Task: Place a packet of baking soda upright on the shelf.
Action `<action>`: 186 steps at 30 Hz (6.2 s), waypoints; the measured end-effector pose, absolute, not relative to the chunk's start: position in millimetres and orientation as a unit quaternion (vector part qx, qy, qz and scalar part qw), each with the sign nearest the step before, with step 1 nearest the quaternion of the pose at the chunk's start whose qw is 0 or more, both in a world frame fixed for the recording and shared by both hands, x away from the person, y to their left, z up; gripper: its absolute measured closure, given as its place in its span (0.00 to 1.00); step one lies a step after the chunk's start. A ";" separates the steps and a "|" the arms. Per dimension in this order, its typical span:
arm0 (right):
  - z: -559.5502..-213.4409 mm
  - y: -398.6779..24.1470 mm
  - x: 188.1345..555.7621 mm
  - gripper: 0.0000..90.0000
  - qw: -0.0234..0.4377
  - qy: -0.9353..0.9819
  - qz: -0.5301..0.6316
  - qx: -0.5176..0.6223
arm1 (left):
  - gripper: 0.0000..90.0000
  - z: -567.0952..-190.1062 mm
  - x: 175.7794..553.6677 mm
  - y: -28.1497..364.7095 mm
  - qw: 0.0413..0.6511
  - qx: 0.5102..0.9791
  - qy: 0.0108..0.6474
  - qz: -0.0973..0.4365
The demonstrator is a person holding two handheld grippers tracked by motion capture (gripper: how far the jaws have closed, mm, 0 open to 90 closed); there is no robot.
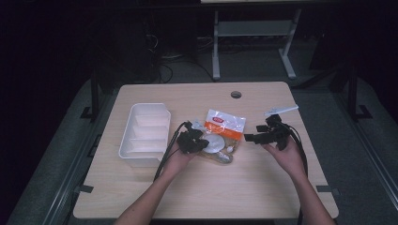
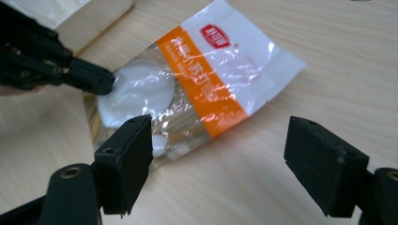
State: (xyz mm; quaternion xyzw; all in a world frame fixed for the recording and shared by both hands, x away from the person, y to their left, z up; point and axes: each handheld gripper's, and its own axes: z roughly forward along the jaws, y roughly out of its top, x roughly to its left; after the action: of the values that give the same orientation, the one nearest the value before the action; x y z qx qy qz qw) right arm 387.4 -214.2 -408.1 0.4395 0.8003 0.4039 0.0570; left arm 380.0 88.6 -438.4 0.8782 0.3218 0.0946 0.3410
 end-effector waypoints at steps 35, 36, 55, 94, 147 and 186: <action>-446.8 -182.3 447.3 0.81 -0.076 0.777 0.401 0.479 | 1.00 -439.9 382.6 85.2 0.325 0.887 0.315 0.096; -446.4 -180.8 446.8 0.81 -0.076 0.780 0.401 0.475 | 1.00 -439.9 382.6 85.0 0.325 0.887 0.314 0.097; -456.8 -173.7 450.9 0.99 -0.096 0.771 0.416 0.472 | 0.97 -444.4 378.6 91.1 0.347 0.880 0.308 0.106; -364.7 -142.9 405.0 1.00 -0.010 0.832 0.442 0.336 | 0.47 -430.2 290.8 138.4 0.454 0.851 0.249 0.090; -263.1 -56.1 410.1 1.00 0.025 0.842 0.487 0.229 | 0.29 -437.7 238.8 179.8 0.449 0.857 0.230 0.102; -286.0 57.8 441.6 1.00 -0.001 0.834 0.522 0.178 | 0.29 -439.4 241.5 189.5 0.462 0.848 0.235 0.106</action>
State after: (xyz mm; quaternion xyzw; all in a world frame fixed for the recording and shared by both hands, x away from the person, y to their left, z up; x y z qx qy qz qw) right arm 441.6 57.8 -286.0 0.1780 0.8339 0.5225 -0.0007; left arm 241.5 189.5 -439.4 0.8483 0.2352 0.1063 0.4623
